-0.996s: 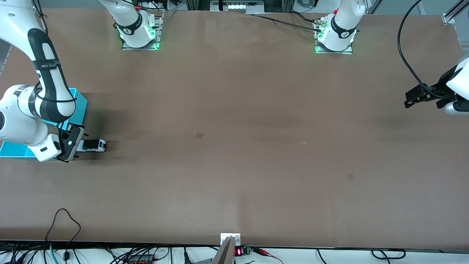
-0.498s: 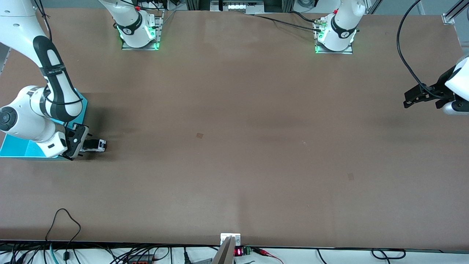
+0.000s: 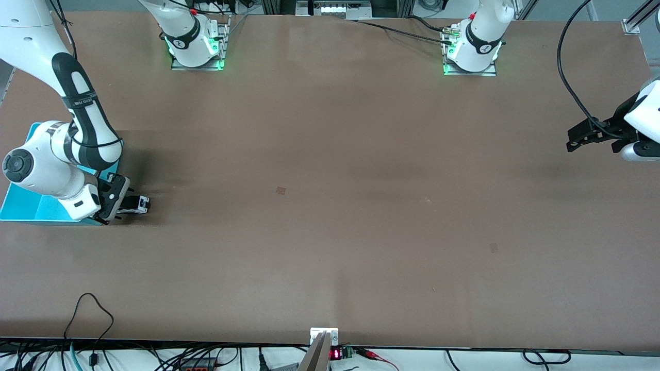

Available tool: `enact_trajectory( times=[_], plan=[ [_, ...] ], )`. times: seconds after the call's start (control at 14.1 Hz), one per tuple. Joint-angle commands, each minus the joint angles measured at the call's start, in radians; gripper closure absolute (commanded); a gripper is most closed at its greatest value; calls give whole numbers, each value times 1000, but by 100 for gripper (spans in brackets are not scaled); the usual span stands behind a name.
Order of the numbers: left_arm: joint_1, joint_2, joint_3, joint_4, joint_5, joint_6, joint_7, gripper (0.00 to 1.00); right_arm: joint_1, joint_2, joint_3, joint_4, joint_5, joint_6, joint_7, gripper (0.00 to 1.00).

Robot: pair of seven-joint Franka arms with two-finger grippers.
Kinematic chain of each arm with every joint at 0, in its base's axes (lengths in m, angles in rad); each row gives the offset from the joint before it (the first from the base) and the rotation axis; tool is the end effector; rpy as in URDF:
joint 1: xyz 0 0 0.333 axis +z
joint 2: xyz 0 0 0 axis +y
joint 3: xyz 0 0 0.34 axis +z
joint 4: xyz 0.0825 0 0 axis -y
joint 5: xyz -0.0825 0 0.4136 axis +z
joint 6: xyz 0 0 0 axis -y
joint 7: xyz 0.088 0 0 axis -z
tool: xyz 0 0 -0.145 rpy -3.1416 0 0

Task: Wind and store white jeep toy
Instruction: 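Grasp the jeep with the right gripper and lift it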

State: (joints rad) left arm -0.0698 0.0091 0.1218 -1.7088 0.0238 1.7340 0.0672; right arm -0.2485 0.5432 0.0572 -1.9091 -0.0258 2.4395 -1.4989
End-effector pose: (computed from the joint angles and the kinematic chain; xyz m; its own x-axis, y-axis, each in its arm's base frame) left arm 0.5962 0.0339 0.5497 0.9997 -0.0191 0.0144 -0.0187 -0.9995 -0.0257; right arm 0.6471 -0.1266 0.1691 0.2489 0.9685 0.0123 0.9685 -0.2487 -0.0126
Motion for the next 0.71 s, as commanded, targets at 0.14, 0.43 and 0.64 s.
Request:
enact_trajectory(
  times=[0.14,0.43,0.64],
  plan=[
    [-13,-6,9,6,2,-11,13,0,-9,-5,18,-10,-5,13,-18,65],
    [-12,-6,4,6,1,-13,9,0,-8,-15,47,-2,-3,10,-57,100],
    [-13,-6,2,6,2,-13,9,0,-6,-38,75,12,-3,6,-50,100]
  ],
)
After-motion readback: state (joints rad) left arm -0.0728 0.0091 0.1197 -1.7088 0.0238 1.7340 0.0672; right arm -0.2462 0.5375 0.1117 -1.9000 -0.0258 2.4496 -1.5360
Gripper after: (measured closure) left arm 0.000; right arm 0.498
